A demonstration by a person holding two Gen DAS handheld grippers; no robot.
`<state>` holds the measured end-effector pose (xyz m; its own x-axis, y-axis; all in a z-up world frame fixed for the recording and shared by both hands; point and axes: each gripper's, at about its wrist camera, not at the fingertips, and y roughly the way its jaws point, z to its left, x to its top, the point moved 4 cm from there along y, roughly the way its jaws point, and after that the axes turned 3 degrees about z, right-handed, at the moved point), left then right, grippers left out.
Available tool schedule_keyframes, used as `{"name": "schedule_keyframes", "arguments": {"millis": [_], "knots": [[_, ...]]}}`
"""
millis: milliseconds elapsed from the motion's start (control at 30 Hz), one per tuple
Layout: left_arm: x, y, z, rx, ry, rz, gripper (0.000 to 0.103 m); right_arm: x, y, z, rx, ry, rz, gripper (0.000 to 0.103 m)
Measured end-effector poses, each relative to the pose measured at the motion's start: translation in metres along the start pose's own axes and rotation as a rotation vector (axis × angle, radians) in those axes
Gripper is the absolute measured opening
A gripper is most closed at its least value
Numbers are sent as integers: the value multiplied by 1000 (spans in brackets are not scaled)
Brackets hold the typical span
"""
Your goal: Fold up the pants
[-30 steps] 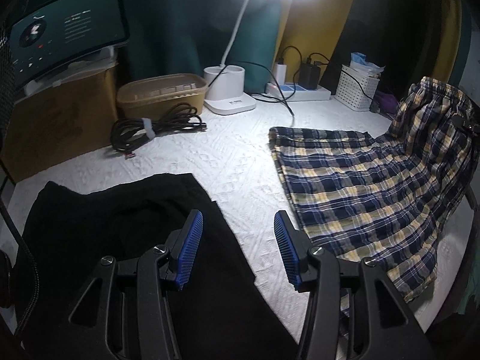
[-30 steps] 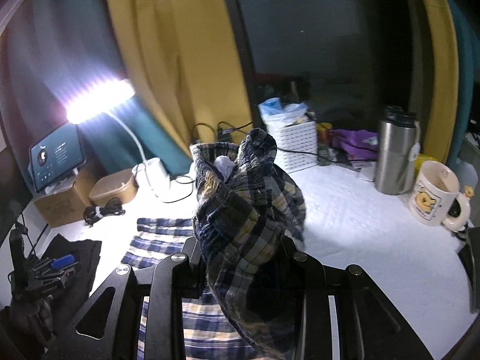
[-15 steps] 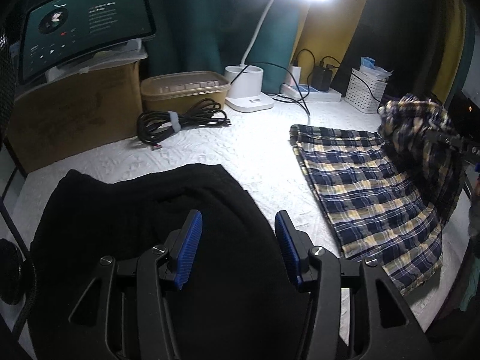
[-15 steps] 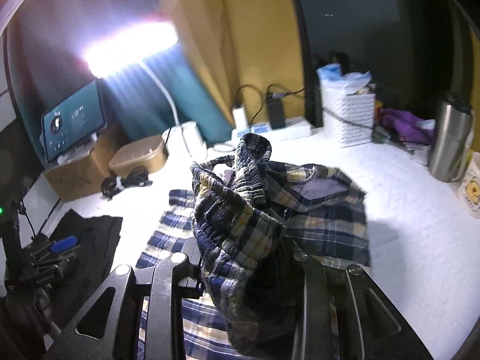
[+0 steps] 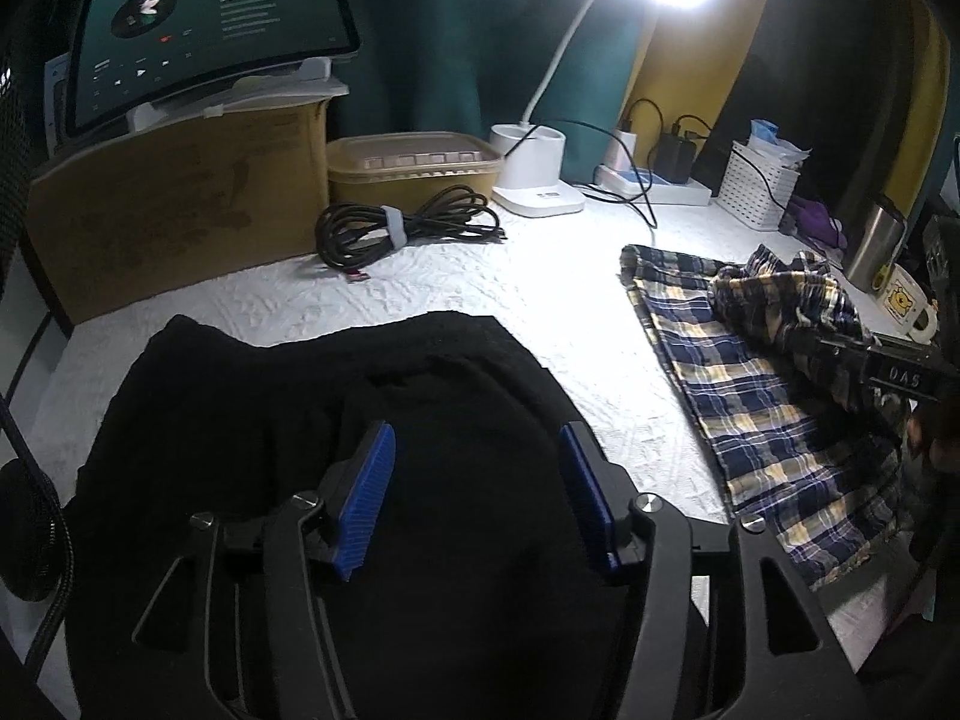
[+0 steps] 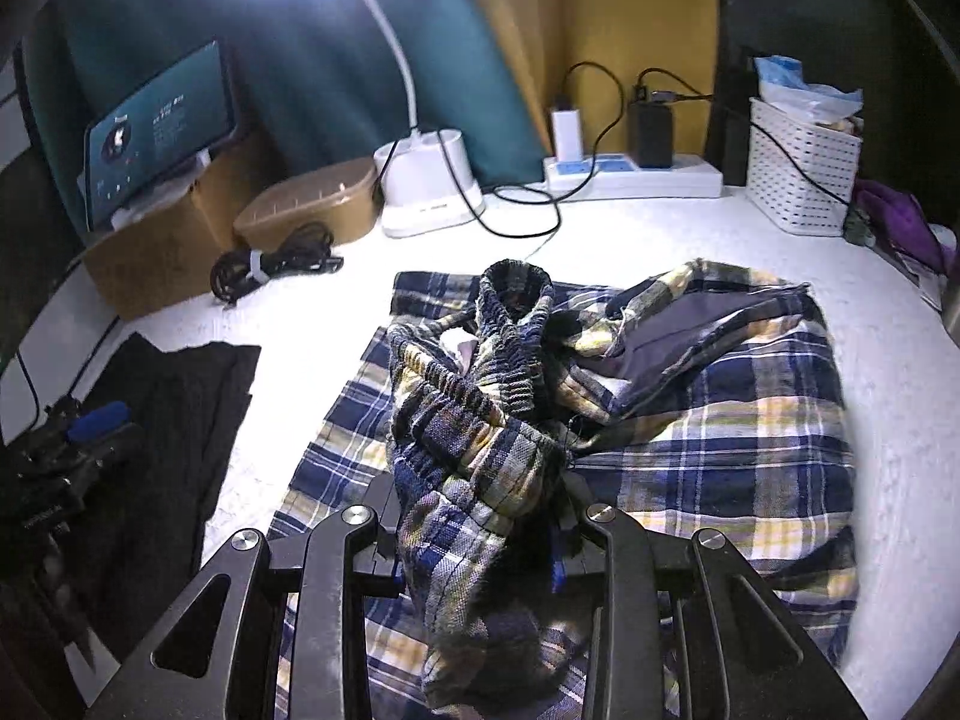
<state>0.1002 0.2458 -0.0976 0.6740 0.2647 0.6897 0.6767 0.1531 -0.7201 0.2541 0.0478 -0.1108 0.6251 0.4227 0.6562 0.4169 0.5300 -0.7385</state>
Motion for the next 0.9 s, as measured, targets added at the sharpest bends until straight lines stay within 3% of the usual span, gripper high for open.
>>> {"name": "schedule_keyframes", "arguments": {"millis": [133,300,633,900], "knots": [[-2,1,2,9,-8,7,57,0,6,9,6,-32,13,39],[-1,0,-2,17,-1,11,57,-3,8,23,81,-63,22,68],[5,-11,-27,35,34,-1,57,-10,-17,38,175,-118,-20,74],[13,-12,-68,23,89,-1,57,-10,-48,-2,171,-65,-88,74]]}}
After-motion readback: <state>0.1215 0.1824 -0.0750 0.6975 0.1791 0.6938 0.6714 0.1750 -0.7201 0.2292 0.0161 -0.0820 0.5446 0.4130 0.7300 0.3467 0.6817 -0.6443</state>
